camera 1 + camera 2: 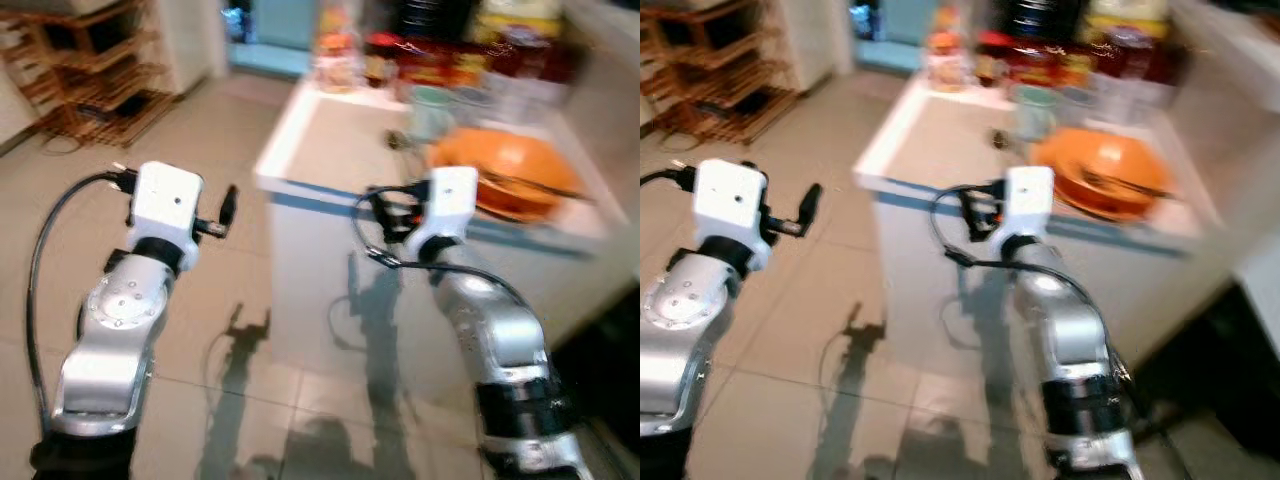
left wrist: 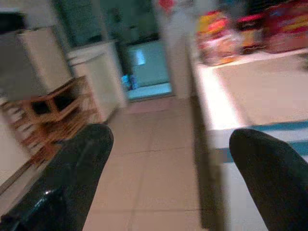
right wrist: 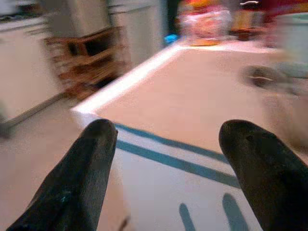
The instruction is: Setting the table
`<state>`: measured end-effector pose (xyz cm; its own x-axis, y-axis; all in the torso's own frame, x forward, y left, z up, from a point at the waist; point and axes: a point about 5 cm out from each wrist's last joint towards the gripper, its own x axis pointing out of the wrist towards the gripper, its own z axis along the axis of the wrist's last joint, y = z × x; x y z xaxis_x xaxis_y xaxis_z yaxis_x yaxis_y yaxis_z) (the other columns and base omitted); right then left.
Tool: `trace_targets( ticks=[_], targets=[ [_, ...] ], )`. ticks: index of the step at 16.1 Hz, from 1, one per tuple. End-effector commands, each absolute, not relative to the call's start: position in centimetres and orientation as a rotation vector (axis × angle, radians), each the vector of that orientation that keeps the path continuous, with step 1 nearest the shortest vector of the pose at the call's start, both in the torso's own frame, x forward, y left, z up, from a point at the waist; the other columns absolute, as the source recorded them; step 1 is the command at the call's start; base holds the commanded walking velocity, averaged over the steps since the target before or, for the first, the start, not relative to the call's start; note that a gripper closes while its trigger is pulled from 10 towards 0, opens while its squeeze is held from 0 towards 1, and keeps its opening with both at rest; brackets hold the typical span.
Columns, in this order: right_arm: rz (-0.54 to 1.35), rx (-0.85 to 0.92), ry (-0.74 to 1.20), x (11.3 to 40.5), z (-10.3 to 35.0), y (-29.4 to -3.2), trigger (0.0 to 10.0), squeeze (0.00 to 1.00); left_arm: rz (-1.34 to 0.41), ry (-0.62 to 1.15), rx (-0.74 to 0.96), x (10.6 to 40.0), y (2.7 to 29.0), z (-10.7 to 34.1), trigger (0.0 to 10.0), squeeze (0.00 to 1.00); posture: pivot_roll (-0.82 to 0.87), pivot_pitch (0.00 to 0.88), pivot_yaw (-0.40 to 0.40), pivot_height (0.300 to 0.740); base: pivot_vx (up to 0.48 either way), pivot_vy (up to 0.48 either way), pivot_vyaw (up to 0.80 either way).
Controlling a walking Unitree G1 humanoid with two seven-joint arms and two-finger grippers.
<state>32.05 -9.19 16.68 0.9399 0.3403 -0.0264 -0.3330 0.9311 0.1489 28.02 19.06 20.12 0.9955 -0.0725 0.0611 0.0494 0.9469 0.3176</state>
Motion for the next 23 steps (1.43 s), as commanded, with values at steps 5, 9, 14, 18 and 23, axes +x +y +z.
trace_targets(
  ticks=[5,9,14,18,23],
  targets=[
    [0.311,0.118,0.035,32.3,17.2,-10.4,10.0,0.00,-0.088,-0.085,0.324,28.0,18.3,20.3,10.0,0.00,0.06,0.000,-0.067,0.740,0.480,0.000,0.00],
    [0.259,0.097,0.069,32.5,17.3,-10.8,10.0,0.00,-0.153,-0.081,0.330,27.9,17.6,20.1,10.0,0.00,0.06,0.000,-0.059,0.740,0.360,0.000,0.00],
    [0.265,0.114,0.159,32.6,17.5,-10.5,10.0,0.00,-0.267,-0.085,0.369,27.7,16.8,20.0,10.0,0.00,0.05,0.000,-0.055,0.740,0.000,0.000,0.00],
    [0.225,0.116,0.239,33.5,17.4,-10.6,10.0,0.00,-0.284,-0.080,0.402,27.7,17.2,20.1,10.0,0.00,0.06,0.000,-0.058,0.740,0.000,0.000,0.00],
    [0.105,0.093,0.345,36.0,17.3,-11.8,10.0,0.00,-0.376,-0.058,0.416,27.4,16.5,19.8,10.0,0.00,0.06,0.000,-0.059,0.740,0.000,0.000,0.00]
  ],
)
